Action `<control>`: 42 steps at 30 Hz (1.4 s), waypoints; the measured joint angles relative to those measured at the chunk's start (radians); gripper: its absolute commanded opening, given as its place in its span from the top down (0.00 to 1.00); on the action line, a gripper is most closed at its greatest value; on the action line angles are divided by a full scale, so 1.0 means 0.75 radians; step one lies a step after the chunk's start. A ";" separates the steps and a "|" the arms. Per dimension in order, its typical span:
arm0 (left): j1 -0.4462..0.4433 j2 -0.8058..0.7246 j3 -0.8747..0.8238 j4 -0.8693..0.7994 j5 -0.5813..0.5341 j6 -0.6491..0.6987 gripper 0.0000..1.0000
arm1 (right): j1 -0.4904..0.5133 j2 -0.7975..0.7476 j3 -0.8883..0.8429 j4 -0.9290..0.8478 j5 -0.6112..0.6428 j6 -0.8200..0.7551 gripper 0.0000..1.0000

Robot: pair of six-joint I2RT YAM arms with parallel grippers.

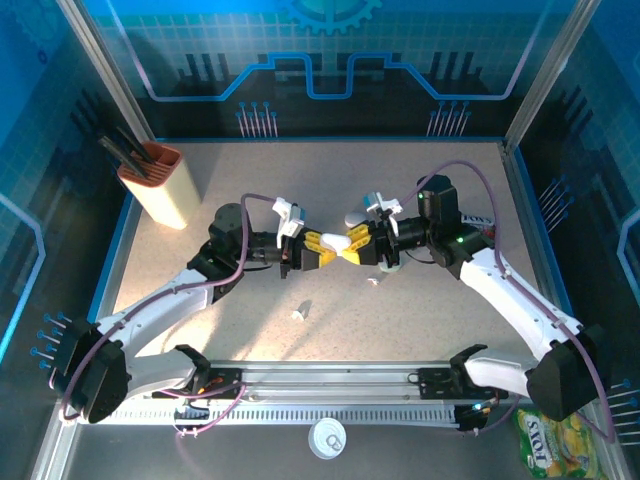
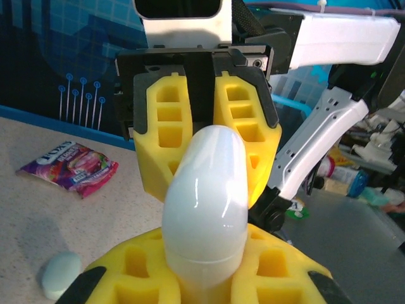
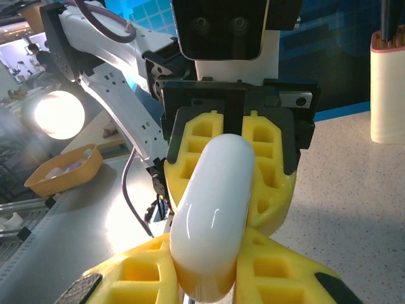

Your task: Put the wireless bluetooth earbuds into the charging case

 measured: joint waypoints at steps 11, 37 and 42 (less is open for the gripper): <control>0.006 -0.002 -0.003 -0.024 -0.104 0.196 0.88 | 0.009 -0.019 -0.042 0.158 0.323 0.201 0.28; -0.010 -0.094 -0.127 -0.227 -0.360 0.276 0.88 | -0.045 -0.137 -0.084 0.133 0.840 0.525 0.22; -0.013 -0.183 -0.245 -0.161 -0.389 0.310 0.88 | -0.046 -0.233 -0.153 -0.062 1.088 0.561 0.26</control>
